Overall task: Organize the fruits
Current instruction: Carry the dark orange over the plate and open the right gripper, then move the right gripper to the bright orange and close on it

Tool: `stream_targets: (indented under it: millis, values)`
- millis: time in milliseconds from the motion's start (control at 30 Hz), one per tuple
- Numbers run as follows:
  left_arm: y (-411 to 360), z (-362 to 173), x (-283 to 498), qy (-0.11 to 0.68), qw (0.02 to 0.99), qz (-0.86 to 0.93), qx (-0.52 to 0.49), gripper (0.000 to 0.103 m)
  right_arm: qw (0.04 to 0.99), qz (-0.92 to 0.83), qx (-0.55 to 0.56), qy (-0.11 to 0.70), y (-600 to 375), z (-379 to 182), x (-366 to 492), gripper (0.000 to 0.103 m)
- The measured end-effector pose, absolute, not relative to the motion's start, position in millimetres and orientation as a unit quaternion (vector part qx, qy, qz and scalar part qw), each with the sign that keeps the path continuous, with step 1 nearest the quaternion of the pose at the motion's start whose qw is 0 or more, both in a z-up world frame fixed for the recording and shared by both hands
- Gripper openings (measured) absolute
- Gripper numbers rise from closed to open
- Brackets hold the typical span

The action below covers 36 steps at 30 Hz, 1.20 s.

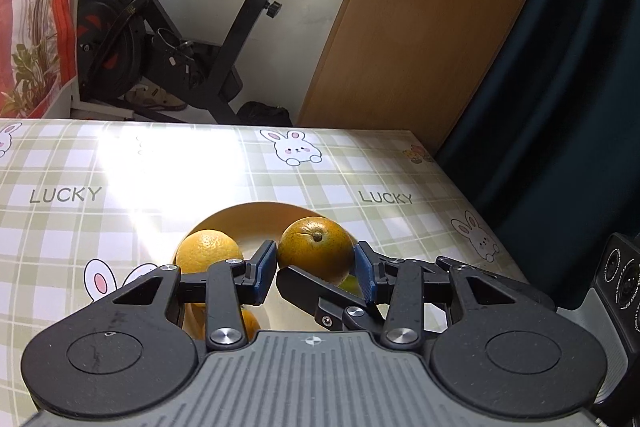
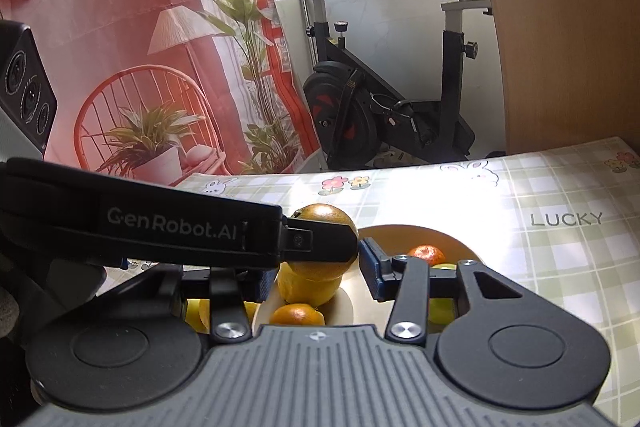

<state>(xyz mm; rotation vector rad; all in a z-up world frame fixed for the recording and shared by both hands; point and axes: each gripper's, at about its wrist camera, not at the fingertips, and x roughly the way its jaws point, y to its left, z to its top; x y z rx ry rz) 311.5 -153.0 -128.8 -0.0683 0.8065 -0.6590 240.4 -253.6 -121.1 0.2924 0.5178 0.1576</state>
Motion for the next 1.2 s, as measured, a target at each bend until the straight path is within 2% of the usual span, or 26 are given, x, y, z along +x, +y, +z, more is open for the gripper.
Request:
stream_targets:
  millis: [500, 967, 1200]
  values:
    - [-167.0, -176.9, 345.1, 0.441, 0.847, -0.295, -0.020, 0.045, 0.921, 0.064, 0.201, 0.326, -275.2, -165.9, 269.0, 0.046]
    - [-156.8, -164.1, 340.0, 0.433, 0.854, -0.289, -0.025, 0.044, 0.914, 0.042, 0.201, 0.350, -270.3, -165.9, 280.4, 0.048]
    - [-115.6, -148.4, 335.6, 0.408, 0.866, -0.285, -0.048, 0.044, 0.927, 0.054, 0.181, 0.323, -258.5, -141.6, 263.7, 0.048]
